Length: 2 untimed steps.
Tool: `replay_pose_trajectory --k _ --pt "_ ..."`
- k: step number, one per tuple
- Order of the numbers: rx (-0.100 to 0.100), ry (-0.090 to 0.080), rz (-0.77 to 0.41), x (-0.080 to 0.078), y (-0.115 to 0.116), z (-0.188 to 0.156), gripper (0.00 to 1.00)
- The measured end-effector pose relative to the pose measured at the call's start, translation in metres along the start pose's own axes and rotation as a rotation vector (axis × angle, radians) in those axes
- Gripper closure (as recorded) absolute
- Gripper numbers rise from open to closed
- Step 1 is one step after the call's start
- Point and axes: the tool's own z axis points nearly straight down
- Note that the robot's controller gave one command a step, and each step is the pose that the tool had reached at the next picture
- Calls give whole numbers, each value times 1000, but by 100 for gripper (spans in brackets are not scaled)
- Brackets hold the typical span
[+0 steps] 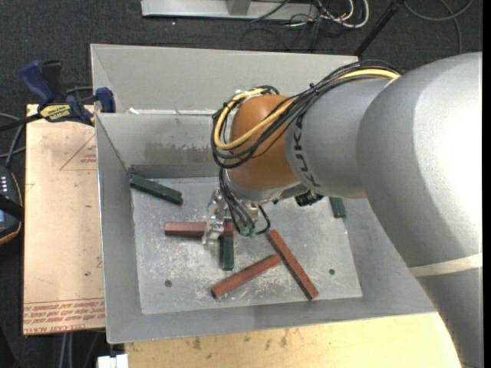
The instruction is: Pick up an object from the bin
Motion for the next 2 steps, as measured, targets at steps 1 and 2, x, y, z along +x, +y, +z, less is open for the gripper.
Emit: replay_pose_trajectory --k 1,2 --pt "0 0 0 0 0 0 100" --pt "15 15 -2 -12 2 -186 100"
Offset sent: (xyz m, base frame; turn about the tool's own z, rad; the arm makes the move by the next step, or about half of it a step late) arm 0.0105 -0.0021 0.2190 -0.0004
